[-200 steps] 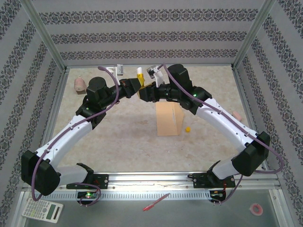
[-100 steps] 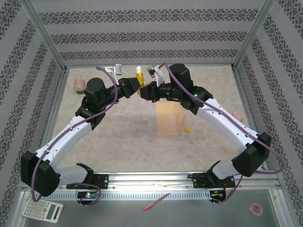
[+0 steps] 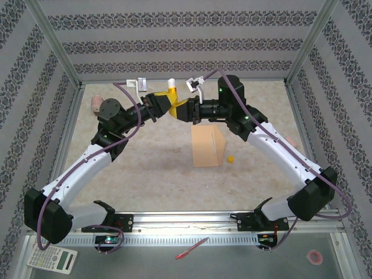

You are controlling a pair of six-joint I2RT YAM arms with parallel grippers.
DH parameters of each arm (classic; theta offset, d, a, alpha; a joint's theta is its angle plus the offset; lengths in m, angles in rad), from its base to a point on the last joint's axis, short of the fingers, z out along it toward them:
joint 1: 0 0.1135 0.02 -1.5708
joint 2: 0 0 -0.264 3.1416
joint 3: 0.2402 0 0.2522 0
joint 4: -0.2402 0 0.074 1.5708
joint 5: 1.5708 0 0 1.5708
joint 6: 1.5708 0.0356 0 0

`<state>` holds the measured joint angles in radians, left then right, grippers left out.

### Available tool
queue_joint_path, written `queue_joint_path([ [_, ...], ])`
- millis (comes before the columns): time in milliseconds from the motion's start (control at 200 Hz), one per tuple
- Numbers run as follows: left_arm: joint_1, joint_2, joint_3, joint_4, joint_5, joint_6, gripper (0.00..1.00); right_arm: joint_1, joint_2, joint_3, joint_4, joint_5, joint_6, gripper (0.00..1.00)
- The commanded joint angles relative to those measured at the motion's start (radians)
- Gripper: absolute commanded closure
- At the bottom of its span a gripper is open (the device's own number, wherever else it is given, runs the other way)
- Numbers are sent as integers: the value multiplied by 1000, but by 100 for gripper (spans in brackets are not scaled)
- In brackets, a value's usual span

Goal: Place the letter into the envelope and seal it

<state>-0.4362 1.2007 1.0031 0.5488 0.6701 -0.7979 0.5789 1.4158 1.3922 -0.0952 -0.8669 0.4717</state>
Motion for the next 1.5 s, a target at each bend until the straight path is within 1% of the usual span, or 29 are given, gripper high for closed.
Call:
queue_joint_path([
  [0, -8, -21, -30, 113, 185, -22, 100, -29, -29, 2, 229, -105, 117, 89],
  [270, -7, 7, -25, 262, 354, -72, 100, -30, -26, 38, 291, -253, 192, 89],
  [480, -7, 46, -16, 404, 468, -150, 100, -31, -27, 56, 298, -313, 203, 90],
  [625, -7, 70, -8, 466, 501, -190, 100, -30, -19, 70, 281, -341, 199, 90],
  [695, -7, 77, -6, 465, 497, -188, 100, -31, -17, 70, 260, -332, 183, 90],
  [774, -8, 76, -3, 432, 477, -163, 100, -36, -21, 68, 217, -300, 156, 87],
  [834, -6, 66, 1, 375, 446, -121, 100, -46, -24, 57, 209, -278, 155, 84],
  [889, -4, 54, 6, 289, 406, -58, 100, -62, -30, 45, 190, -237, 155, 74],
  [934, -3, 41, 9, 214, 366, 0, 100, -80, -40, 27, 193, -215, 162, 69],
  [974, 0, 27, 15, 135, 318, 56, 100, -95, -51, 7, 201, -196, 170, 61],
  [1004, 3, 17, 18, 80, 276, 93, 100, -106, -61, -8, 204, -177, 174, 51],
  [1019, 5, 13, 21, 53, 255, 110, 100, -112, -67, -16, 205, -166, 175, 47],
  [1074, 13, -3, 18, -15, 169, 151, 100, -132, -87, -52, 232, -141, 196, 42],
  [1119, 25, -17, 8, -41, 87, 161, 100, -146, -102, -78, 253, -115, 215, 35],
  [1149, 34, -25, -3, -43, 34, 155, 100, -155, -112, -96, 260, -90, 225, 29],
  [1229, 58, -35, -41, 3, -66, 112, 100, -179, -140, -147, 283, -4, 262, 22],
  [1279, 67, -37, -59, 26, -126, 79, 100, -190, -154, -193, 336, 57, 312, 14],
  [1354, 76, -29, -82, 58, -200, 33, 100, -195, -162, -268, 431, 145, 392, 7],
  [1419, 76, -22, -111, 109, -272, -21, 100, -193, -146, -312, 495, 195, 452, 5],
  [1494, 77, -2, -137, 181, -329, -89, 100, -181, -115, -358, 595, 237, 519, 5],
])
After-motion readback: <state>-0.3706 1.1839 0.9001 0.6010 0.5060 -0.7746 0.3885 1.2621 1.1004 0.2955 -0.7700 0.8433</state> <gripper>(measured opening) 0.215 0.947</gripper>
